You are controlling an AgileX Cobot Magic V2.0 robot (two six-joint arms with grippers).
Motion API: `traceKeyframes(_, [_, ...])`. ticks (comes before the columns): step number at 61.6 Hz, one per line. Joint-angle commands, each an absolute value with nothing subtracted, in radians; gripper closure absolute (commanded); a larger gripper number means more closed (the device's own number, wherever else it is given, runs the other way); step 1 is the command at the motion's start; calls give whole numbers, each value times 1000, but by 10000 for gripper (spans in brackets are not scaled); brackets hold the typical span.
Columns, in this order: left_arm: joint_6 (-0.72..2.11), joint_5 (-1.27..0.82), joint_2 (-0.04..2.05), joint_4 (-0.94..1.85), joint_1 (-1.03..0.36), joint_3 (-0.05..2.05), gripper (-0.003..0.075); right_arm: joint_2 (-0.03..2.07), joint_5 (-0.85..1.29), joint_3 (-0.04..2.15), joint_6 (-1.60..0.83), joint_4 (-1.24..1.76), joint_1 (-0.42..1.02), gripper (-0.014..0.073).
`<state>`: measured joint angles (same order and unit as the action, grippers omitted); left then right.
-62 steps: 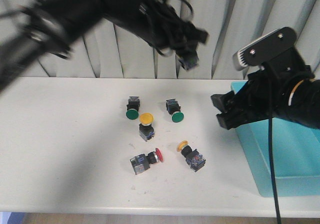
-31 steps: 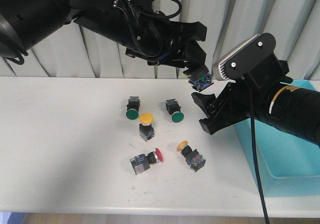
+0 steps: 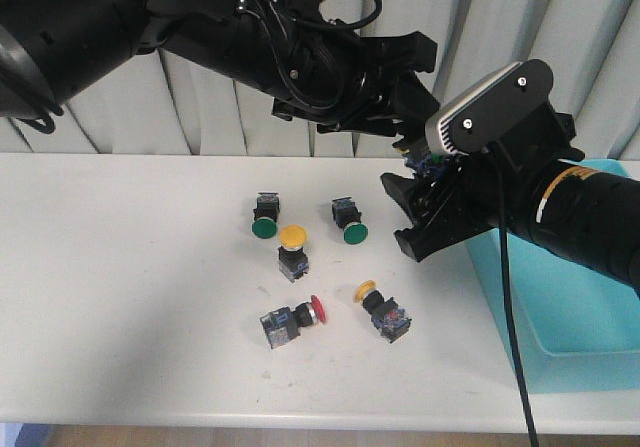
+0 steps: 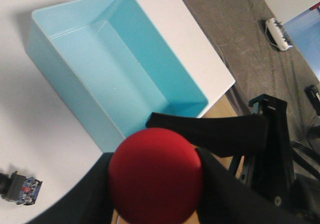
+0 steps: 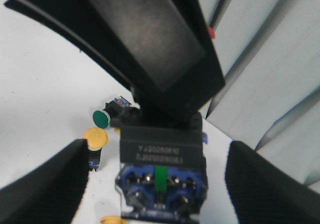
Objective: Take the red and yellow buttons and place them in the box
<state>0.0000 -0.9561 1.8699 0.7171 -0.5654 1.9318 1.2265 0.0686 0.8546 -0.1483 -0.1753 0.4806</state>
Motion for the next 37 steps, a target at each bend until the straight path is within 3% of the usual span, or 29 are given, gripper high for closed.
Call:
traceKeyframes(1, [0, -911, 1811, 791, -569, 1955, 717, 1206, -30, 881, -160, -179, 483, 237])
traceKeyframes(11, [24, -915, 1818, 791, -569, 1955, 709, 1206, -43, 881, -160, -178, 483, 607])
traceKeyframes(23, [142, -915, 1819, 791, -582, 1955, 629, 1206, -43, 881, -159, -177, 483, 601])
traceKeyframes(37, [327, -923, 1819, 783, -618, 1955, 335, 1206, -39, 881, -159, -175, 481, 596])
